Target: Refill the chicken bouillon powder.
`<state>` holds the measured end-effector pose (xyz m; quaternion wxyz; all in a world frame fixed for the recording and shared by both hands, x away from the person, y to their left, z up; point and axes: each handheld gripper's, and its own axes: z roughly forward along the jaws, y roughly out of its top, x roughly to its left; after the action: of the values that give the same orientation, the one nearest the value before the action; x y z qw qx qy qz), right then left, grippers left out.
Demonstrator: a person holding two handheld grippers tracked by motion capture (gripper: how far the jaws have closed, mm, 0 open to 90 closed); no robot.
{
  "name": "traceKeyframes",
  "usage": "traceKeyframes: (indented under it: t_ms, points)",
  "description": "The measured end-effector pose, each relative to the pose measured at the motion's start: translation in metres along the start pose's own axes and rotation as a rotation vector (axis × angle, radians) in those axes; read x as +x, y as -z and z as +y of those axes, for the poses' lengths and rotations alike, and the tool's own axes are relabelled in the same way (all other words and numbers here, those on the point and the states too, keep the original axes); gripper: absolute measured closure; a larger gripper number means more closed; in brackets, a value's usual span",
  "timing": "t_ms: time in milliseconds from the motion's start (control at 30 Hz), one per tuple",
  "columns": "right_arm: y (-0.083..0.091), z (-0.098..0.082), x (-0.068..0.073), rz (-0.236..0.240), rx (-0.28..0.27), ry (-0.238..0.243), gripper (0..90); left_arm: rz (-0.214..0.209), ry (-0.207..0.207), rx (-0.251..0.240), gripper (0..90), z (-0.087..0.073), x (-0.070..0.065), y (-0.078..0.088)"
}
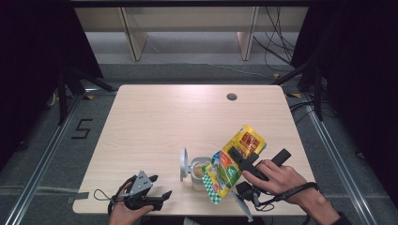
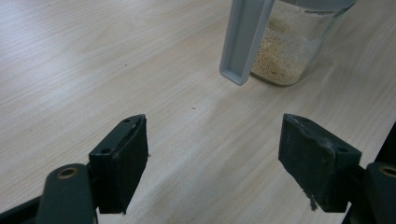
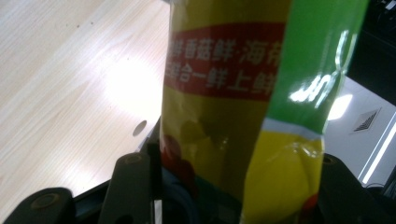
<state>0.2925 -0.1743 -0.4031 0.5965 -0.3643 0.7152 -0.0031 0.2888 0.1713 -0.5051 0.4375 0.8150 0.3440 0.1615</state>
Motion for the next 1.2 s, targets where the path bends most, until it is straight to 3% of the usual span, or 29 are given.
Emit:
traceKeyframes:
  t_ms: [167, 200, 233, 267, 800, 833, 967, 1200]
  points:
    - [0.0053, -0.0022, 0.001, -0.002, 0.005, 0.0, 54.8, 0.001, -0.002, 0.003, 23.9, 0.0, -0.0001, -0.0002]
    - [0.0057, -0.0027, 0.0013, -0.005, 0.003, -0.005, 54.8, -0.001, 0.032, -0.003, 23.8, -0.0006, -0.0021, -0.0011]
    - [0.0064, -0.003, 0.0013, -0.004, 0.01, -0.006, 54.9, -0.001, 0.032, -0.003, 23.8, -0.0006, -0.0021, -0.0011]
    - [0.0064, -0.0033, 0.0013, -0.005, 0.011, -0.008, 54.9, 0.002, -0.003, 0.002, 23.8, 0.0001, 0.0002, -0.0004]
    - [0.0105, -0.0021, 0.0037, 0.001, 0.006, -0.008, 55.0, 0.0, -0.001, 0.004, 23.8, -0.0001, 0.0, -0.0005]
    - [0.0106, -0.0022, 0.003, 0.008, 0.002, -0.01, 55.0, -0.004, 0.032, 0.0, 23.8, -0.0007, -0.002, -0.0014]
    - [0.011, -0.0014, 0.0029, -0.006, 0.001, -0.008, 55.0, -0.001, -0.002, 0.004, 23.8, -0.0001, 0.0001, -0.0007]
    - [0.0072, 0.0011, 0.0023, -0.002, -0.002, -0.006, 55.0, 0.001, 0.002, 0.002, 23.8, -0.0001, 0.0004, -0.0006]
